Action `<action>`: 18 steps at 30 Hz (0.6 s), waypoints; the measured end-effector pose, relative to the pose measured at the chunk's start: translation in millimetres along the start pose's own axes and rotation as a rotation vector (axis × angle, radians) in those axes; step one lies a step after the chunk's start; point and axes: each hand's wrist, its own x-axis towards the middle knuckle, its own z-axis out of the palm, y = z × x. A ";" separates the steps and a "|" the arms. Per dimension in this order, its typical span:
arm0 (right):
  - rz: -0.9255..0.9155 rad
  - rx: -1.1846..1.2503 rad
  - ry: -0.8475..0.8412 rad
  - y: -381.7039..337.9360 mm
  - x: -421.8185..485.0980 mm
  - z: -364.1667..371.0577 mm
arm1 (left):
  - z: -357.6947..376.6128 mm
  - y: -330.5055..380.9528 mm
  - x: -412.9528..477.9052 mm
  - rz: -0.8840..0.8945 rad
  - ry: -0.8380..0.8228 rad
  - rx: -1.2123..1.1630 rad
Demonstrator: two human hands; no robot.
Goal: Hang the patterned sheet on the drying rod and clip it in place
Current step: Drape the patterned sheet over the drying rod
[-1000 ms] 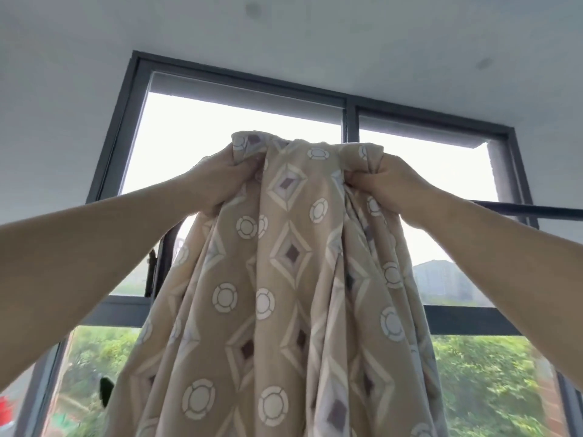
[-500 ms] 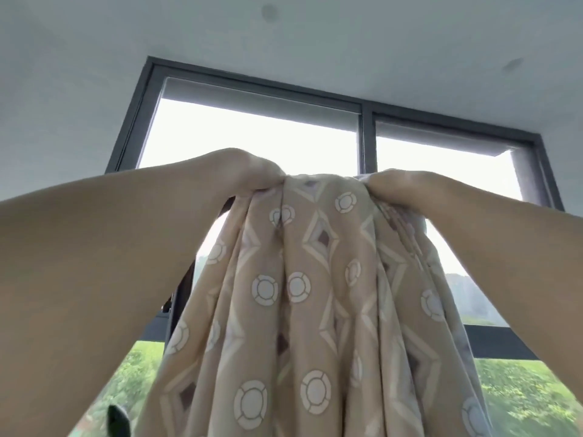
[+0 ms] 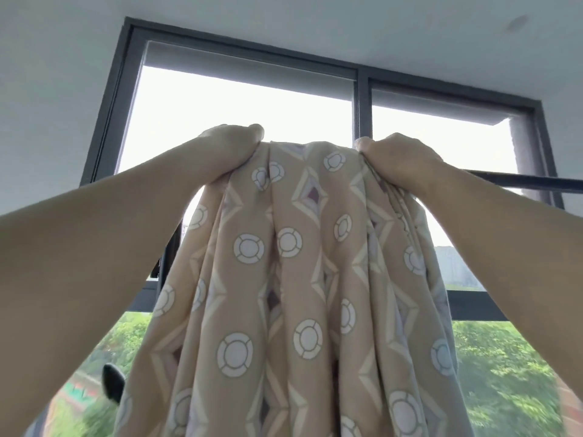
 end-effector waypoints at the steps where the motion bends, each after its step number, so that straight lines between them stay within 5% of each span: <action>1: -0.019 -0.046 0.058 3.0 -1.9 3.3 | 0.4 -0.6 -1.4 0.001 0.050 0.018; 12: -0.163 -0.088 0.293 12.6 -38.5 6.5 | -1.1 -28.3 -33.1 0.085 0.327 0.255; 18: -0.120 -0.049 0.282 1.3 -57.1 4.3 | -17.0 -27.4 -37.2 0.033 0.187 0.033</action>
